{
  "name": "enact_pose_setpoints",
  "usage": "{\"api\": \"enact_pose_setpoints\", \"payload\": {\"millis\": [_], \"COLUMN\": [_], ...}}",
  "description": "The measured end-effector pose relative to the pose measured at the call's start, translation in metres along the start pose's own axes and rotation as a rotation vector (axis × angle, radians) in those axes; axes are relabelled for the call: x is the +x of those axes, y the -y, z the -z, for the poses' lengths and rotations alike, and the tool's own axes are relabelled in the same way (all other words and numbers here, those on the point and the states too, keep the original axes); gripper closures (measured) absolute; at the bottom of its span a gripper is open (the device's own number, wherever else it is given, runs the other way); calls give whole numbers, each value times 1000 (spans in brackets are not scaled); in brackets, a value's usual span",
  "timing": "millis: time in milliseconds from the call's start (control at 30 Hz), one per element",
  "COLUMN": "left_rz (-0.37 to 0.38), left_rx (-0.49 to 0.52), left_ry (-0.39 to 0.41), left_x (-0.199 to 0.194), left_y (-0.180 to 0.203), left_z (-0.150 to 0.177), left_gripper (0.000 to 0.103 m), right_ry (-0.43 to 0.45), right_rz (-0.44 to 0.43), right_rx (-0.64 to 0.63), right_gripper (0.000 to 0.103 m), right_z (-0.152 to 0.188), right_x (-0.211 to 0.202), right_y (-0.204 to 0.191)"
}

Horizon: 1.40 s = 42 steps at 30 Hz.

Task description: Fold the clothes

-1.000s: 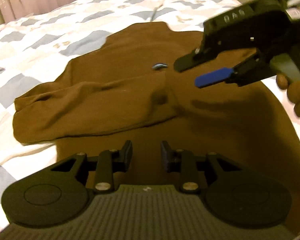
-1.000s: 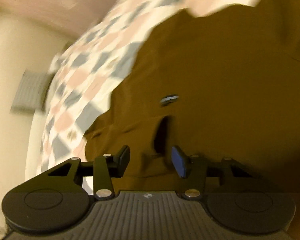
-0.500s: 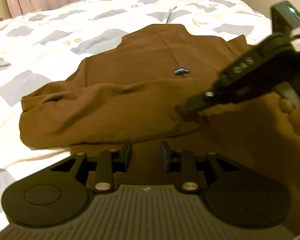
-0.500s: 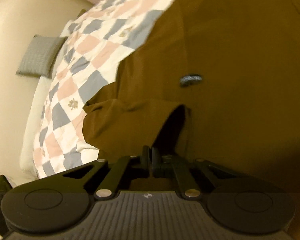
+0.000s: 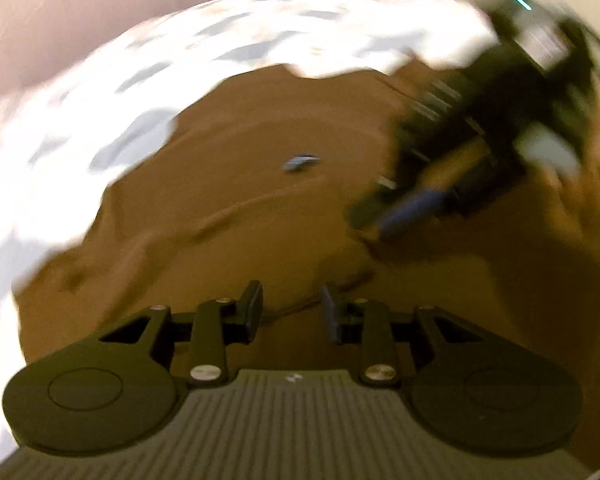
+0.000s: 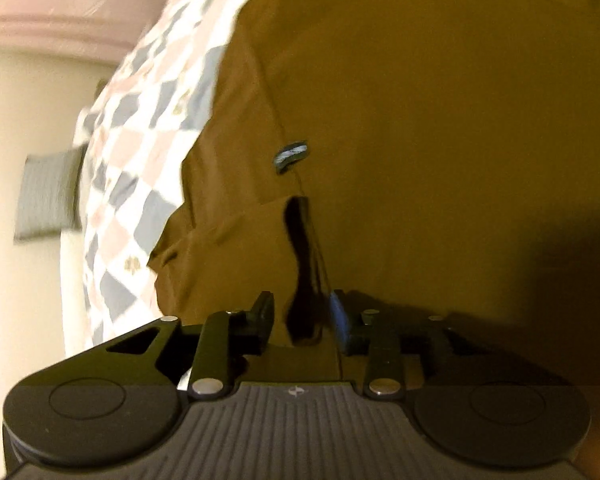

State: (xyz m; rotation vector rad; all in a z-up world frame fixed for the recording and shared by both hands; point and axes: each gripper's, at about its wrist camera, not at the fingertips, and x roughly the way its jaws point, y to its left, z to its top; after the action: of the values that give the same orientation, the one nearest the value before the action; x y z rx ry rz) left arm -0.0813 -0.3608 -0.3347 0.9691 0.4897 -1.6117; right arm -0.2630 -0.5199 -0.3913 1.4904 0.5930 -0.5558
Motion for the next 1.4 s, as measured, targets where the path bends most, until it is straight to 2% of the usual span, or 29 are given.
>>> {"api": "enact_pose_setpoints", "payload": {"millis": [167, 267, 300, 333, 367, 400, 433, 467, 600, 700, 767, 800, 833, 900, 967, 1000, 1067, 1167, 1233, 1300, 1400], "left_rz": [-20, -68, -83, -98, -105, -111, -118, -128, -163, -166, -163, -165, -164, -186, -193, -190, -185, -217, -233, -238, -230], "left_rx": [415, 529, 557, 586, 566, 546, 525, 490, 425, 453, 472, 479, 484, 479, 438, 406, 340, 244, 184, 143, 110], "left_ry": [8, 33, 40, 47, 59, 70, 82, 106, 159, 164, 169, 165, 160, 147, 149, 150, 133, 59, 17, 0, -22], "left_x": [22, 28, 29, 31, 28, 25, 22, 16, -2, -3, -3, -2, -1, -1, -7, -12, -19, -13, -9, -5, 0], "left_y": [46, 55, 57, 59, 57, 54, 52, 48, 39, 42, 46, 47, 48, 50, 47, 44, 37, 24, 14, 6, -1], "left_z": [9, 17, 19, 21, 20, 19, 18, 15, 10, 15, 20, 23, 25, 29, 30, 31, 34, 45, 50, 52, 51], "left_gripper": [72, 73, 81, 99, 100, 100, 100, 100, 100, 100, 100, 100, 97, 94, 94, 94, 94, 94, 94, 94, 94], "right_ry": [18, 20, 21, 22, 23, 25, 27, 28, 17, -4, -21, -31, -46, -59, -35, -5, 76, 210, 301, 359, 356], "right_rz": [14, -2, -16, -29, -40, -52, -63, -76, -160, -188, -203, -205, -191, -119, -48, -40, -73, -75, -15, 83, 181], "right_rx": [31, 57, 73, 89, 108, 132, 154, 176, 244, 249, 253, 252, 239, 152, 13, -60, -182, -271, -264, -246, -178], "right_gripper": [59, 59, 59, 59, 58, 51, 38, 34, 31, 31, 35, 44, 68, 96, 97, 97, 98, 98, 98, 98, 98], "right_z": [5, 6, 6, 6, 5, 4, 3, 3, -3, -11, -17, -20, -22, -26, -32, -35, -44, -60, -74, -89, -112], "right_x": [-3, -5, -5, -5, -4, -3, -2, -1, 6, 20, 29, 35, 40, 45, 40, 32, 3, -51, -90, -119, -139], "right_y": [8, 13, 14, 16, 18, 19, 19, 18, 18, 10, 4, 1, -5, -19, -38, -51, -76, -89, -78, -56, -22]}}
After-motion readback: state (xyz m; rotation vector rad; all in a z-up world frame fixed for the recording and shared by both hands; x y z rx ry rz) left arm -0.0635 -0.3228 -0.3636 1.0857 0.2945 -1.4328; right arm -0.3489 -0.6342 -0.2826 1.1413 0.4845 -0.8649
